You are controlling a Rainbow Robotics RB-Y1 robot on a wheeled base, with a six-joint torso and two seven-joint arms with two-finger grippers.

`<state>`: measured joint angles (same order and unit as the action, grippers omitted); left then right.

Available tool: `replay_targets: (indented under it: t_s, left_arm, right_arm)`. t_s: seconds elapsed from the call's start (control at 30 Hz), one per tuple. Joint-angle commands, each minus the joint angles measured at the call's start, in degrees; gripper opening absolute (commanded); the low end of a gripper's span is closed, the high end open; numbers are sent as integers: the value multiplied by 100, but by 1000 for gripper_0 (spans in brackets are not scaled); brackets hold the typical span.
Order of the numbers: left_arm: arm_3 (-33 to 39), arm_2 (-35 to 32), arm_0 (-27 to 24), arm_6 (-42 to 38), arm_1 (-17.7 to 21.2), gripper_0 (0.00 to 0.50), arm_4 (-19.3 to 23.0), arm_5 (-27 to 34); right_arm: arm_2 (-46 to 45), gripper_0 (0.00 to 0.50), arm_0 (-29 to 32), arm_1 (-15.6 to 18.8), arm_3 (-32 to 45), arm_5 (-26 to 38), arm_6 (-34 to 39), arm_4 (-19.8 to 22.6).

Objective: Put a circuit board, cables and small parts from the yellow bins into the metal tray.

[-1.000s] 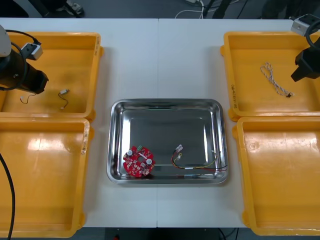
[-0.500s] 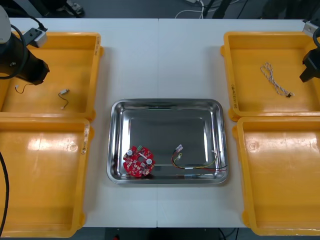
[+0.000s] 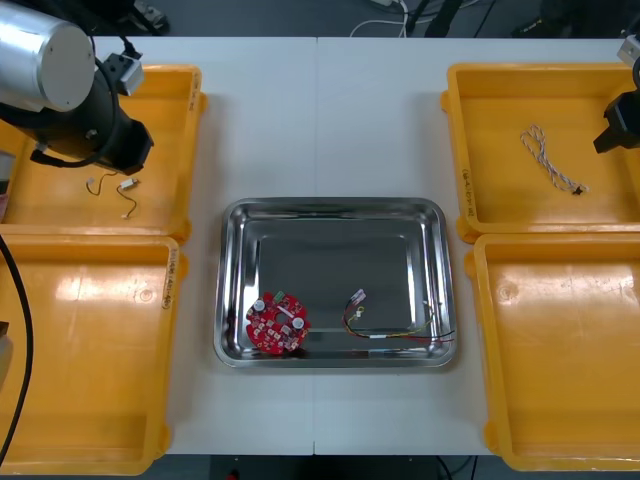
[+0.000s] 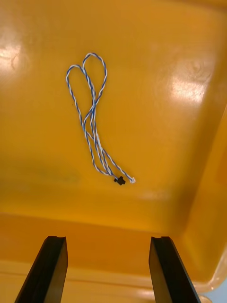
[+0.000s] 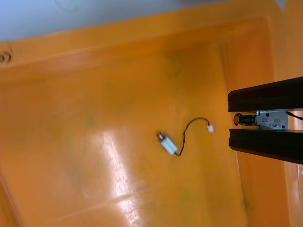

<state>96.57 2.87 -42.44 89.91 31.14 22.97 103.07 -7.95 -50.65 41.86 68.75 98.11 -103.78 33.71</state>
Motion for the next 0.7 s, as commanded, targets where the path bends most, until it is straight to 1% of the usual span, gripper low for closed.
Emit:
replay_targets:
  t_s: [0.03, 0.37, 0.47, 0.57, 0.7]
  left_arm:
    - [521, 372, 166, -475, -152, 0, 226, 55]
    - [1110, 1066, 386, -1274, -292, 0, 472, 29]
    - [1189, 1225, 430, -1450, -319, 0, 533, -41]
    - [1242, 1523, 474, -1758, -389, 0, 604, -252]
    - [1259, 1805, 500, -1995, -468, 0, 621, -463]
  right_arm:
    - [-145, 500, -279, -169, -239, -389, 218, -102]
    - [-127, 500, -745, -424, -1153, -863, 139, -278]
    - [-66, 500, -797, -459, -1276, -1013, 86, -295]
    - [207, 500, -797, -468, -1294, -1241, 33, -304]
    - [374, 500, -797, -468, -1311, -1373, 25, -304]
